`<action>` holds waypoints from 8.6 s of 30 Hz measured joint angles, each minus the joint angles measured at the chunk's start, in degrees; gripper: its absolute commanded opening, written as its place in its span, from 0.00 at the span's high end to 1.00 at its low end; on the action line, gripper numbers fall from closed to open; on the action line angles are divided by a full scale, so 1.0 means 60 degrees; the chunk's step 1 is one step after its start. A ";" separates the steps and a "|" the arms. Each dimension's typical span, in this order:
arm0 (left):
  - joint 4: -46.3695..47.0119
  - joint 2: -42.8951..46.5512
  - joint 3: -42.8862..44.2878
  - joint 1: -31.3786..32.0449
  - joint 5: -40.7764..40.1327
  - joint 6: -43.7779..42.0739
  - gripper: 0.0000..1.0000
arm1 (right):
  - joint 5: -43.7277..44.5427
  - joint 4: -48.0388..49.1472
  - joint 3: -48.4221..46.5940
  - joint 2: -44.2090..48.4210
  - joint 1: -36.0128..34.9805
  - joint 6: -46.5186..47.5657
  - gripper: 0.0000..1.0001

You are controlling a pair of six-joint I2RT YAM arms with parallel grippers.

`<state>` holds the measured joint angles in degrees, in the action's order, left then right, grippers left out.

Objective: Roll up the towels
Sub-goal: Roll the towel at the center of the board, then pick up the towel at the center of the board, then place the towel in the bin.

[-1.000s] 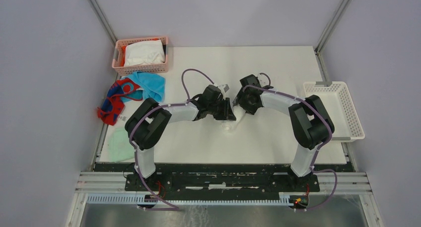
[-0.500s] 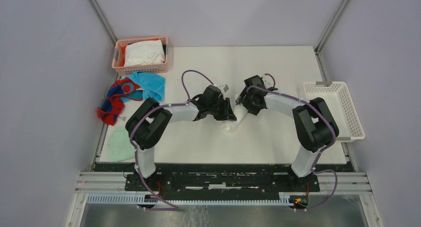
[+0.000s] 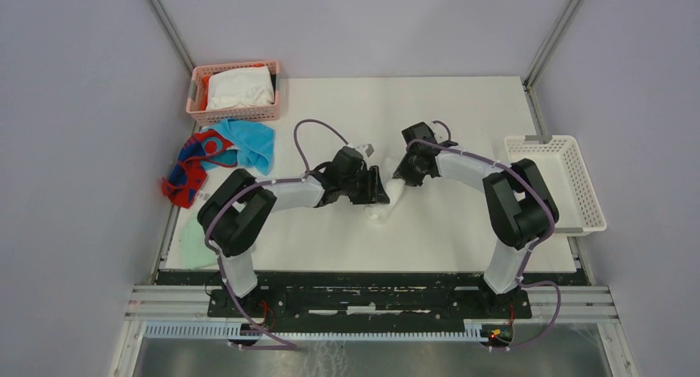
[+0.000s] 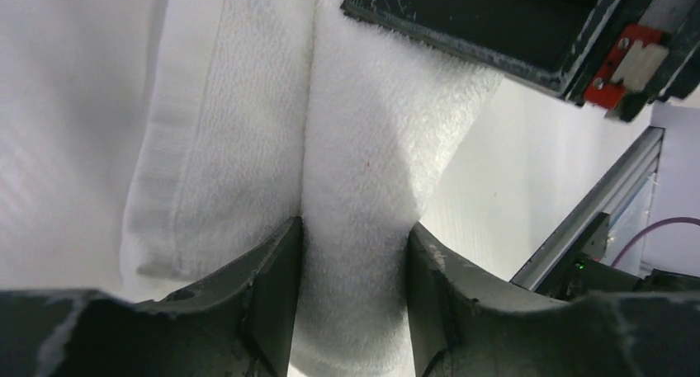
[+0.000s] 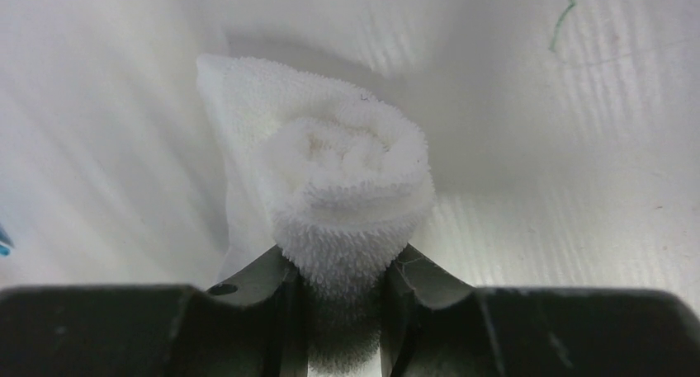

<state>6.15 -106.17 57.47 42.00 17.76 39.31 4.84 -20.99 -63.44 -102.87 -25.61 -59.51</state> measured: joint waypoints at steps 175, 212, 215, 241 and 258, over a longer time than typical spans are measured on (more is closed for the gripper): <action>-0.1967 -0.0433 0.0991 0.3701 -0.8918 -0.4142 0.42 | -0.0860 -0.1086 -0.1566 -0.1002 -0.0295 0.1483 0.46; -0.1960 0.0062 0.0725 0.2852 -0.6823 -0.2408 0.42 | -0.1461 0.0157 -0.0178 -0.0484 -0.0590 -0.0539 0.46; -0.1902 0.0084 0.0703 0.2805 -0.6674 -0.2371 0.36 | -0.1461 0.0211 -0.0208 -0.0583 -0.0608 -0.0583 0.59; -0.5756 0.6936 0.0503 -0.0856 -0.5807 -0.3042 0.14 | -0.1086 -0.3563 -0.0929 0.2823 0.3657 0.1781 0.75; -0.5861 0.7042 -0.0459 -0.0943 -0.5858 -0.3319 0.14 | -0.2630 -0.3603 -0.0423 0.3774 1.0422 0.2379 0.77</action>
<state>-29.02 -63.92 54.72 36.34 -17.39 19.40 -10.94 -42.61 -65.98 -80.23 36.93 -45.23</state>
